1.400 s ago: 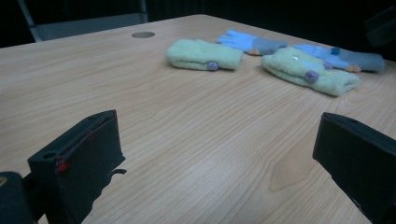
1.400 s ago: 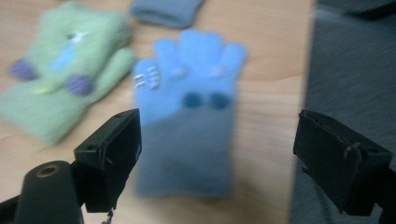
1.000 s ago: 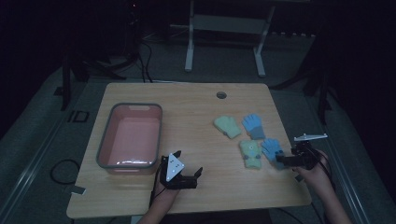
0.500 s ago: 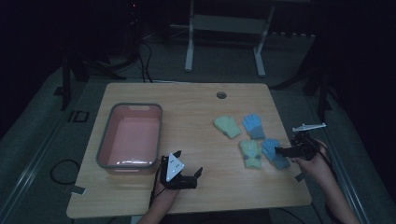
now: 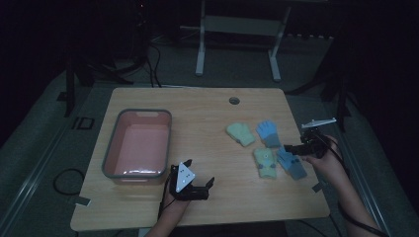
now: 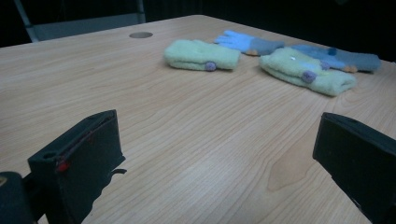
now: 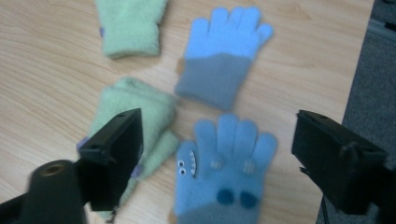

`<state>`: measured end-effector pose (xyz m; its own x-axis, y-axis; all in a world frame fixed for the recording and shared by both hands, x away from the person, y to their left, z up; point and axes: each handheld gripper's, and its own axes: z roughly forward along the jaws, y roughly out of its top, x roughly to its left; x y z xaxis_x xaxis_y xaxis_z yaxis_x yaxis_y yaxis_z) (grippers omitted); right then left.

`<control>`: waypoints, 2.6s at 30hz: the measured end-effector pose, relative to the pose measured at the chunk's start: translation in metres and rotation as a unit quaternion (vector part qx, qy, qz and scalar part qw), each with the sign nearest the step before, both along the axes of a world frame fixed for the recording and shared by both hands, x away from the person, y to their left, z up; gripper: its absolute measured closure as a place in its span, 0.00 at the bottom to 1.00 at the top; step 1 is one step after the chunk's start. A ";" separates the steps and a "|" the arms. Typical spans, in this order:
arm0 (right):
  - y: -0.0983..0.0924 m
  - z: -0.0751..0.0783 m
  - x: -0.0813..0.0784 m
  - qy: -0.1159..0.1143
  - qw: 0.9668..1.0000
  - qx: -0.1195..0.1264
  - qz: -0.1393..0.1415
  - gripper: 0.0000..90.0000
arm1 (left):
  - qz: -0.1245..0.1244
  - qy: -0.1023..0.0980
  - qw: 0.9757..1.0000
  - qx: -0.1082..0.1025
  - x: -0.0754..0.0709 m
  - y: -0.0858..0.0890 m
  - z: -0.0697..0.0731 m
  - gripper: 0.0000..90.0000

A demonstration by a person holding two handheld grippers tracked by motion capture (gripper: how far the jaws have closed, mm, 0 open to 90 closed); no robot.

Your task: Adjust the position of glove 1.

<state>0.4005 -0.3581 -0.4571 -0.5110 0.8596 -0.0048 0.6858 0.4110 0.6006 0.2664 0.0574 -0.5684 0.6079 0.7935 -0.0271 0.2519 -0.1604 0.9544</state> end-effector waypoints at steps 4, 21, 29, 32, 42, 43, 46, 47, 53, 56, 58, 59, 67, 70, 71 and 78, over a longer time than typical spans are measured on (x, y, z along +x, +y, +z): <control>0.009 0.004 0.006 0.000 1.000 -0.010 0.013 0.21 | -0.001 -0.001 1.000 -0.001 0.000 0.000 0.000 0.02; 0.046 0.008 0.032 0.006 0.998 -0.017 0.064 0.29 | -0.004 -0.003 1.000 -0.002 -0.001 0.000 0.000 0.02; 0.069 0.004 0.048 0.019 0.997 -0.016 0.077 0.34 | -0.004 -0.002 1.000 -0.003 0.000 0.000 0.000 0.02; 0.080 0.000 0.054 0.026 0.996 -0.020 0.083 0.35 | -0.005 -0.003 1.000 -0.002 -0.001 0.000 0.000 0.02; 0.110 -0.011 0.068 0.020 0.995 -0.029 0.096 0.45 | -0.007 -0.003 1.000 -0.004 -0.001 0.001 0.000 0.02; 0.112 -0.011 0.069 0.019 0.995 -0.029 0.095 0.47 | -0.007 -0.003 1.000 -0.003 -0.001 0.000 0.000 0.02; 0.117 -0.014 0.075 0.021 0.995 -0.021 0.096 0.49 | -0.008 -0.003 1.000 -0.004 -0.001 0.001 0.000 0.02; 0.119 -0.015 0.076 0.020 0.995 -0.020 0.097 0.50 | -0.009 -0.003 1.000 -0.005 -0.001 0.001 0.000 0.02; 0.128 -0.025 0.085 0.025 0.994 -0.024 0.104 0.51 | -0.009 -0.004 1.000 -0.004 -0.001 0.001 0.000 0.02; 0.132 -0.031 0.090 0.032 0.993 -0.026 0.112 0.51 | -0.009 -0.002 1.000 -0.005 -0.001 0.001 0.000 0.02; 0.136 -0.035 0.093 0.036 0.992 -0.025 0.118 0.51 | -0.009 -0.002 1.000 -0.005 -0.001 0.001 0.000 0.02; 0.138 -0.036 0.094 0.035 0.992 -0.027 0.119 0.51 | -0.009 -0.003 1.000 -0.005 -0.001 0.001 0.000 0.02; 0.151 -0.052 0.106 0.037 0.990 -0.053 0.127 0.55 | -0.009 -0.003 1.000 -0.005 -0.001 0.001 0.000 0.02; 0.153 -0.059 0.111 0.043 0.989 -0.058 0.128 0.54 | -0.010 -0.003 1.000 -0.005 -0.001 0.001 0.000 0.02; 0.153 -0.061 0.112 0.045 0.989 -0.058 0.128 0.54 | -0.010 -0.003 1.000 -0.005 -0.001 0.001 0.000 0.02; 0.152 -0.072 0.117 0.051 0.988 -0.056 0.132 0.55 | -0.011 -0.004 1.000 -0.005 -0.001 0.001 0.000 0.02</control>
